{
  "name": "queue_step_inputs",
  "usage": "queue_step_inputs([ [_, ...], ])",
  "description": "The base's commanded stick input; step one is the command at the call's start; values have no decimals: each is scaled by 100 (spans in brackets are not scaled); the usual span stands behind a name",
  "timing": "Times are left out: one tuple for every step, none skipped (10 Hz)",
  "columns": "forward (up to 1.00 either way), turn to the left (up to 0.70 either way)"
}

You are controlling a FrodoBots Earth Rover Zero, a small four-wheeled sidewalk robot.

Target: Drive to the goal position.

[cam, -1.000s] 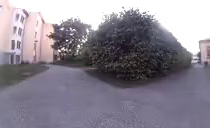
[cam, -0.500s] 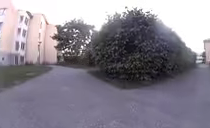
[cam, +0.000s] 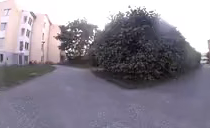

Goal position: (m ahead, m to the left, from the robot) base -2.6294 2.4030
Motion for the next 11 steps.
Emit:
queue_step_inputs([
  [0, 45],
  [0, 45],
  [0, 45],
  [0, 45],
  [0, 45],
  [0, 45],
  [0, 45],
  [0, 45],
  [0, 45],
  [0, 45],
  [0, 45],
])
